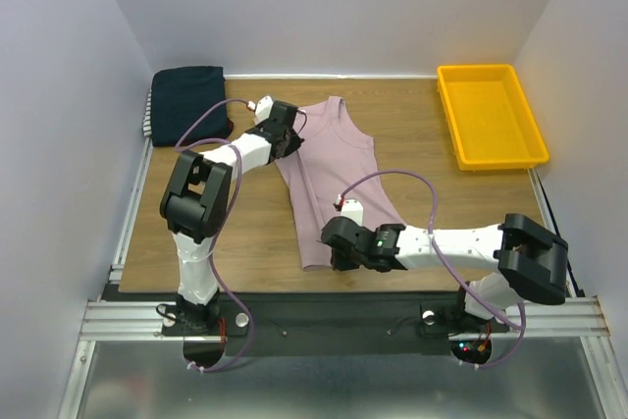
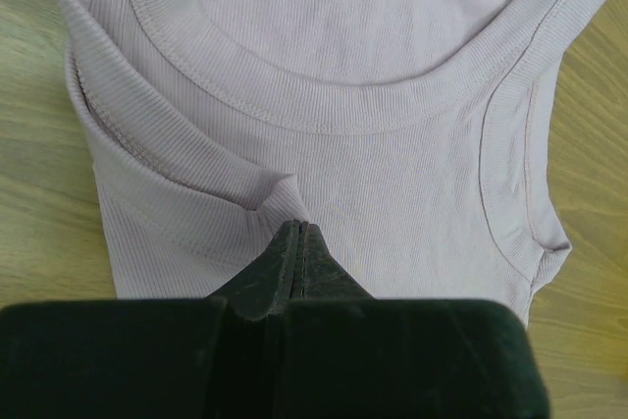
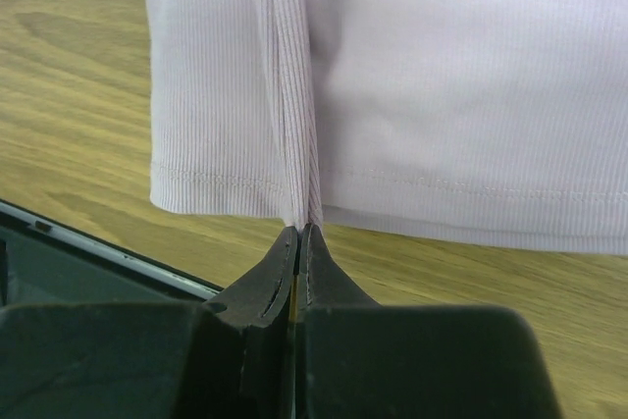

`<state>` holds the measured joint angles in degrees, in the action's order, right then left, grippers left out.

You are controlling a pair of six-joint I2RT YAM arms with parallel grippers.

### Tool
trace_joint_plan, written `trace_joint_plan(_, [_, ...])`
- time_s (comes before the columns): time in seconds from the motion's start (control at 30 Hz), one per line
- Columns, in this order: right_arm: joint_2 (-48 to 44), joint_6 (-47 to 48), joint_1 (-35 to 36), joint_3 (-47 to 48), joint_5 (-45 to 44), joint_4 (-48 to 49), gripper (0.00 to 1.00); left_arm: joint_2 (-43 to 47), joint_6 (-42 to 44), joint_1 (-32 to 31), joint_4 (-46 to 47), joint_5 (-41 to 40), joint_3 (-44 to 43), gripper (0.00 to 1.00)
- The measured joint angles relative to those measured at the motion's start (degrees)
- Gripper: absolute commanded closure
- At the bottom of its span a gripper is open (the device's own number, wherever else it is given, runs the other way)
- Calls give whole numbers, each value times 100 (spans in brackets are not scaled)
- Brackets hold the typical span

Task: Fold and stack the tank tops
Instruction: Fold the tank top

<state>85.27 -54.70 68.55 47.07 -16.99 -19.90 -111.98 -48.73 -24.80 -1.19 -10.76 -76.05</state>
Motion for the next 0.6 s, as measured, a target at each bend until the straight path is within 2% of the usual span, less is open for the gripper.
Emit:
trace_joint_plan(0.43, [-111, -129, -31, -216, -13, 136, 98, -402, 92, -153, -131, -46, -179, 100])
trace_joint_plan(0.5, [-138, -166, -31, -297, -15, 138, 89, -433, 109, -162, -136, -44, -179, 97])
trace_joint_plan(0.53, [-155, -181, -33, -337, -17, 133, 80, -437, 131, -173, -140, -44, -179, 93])
trace_joint_plan(0.57, [-166, -192, -33, -358, -17, 136, 75, -437, 151, -177, -144, -42, -184, 81])
trace_joint_plan(0.6, [-199, -203, -33, -385, -15, 131, 70, -437, 177, -181, -146, -35, -199, 77])
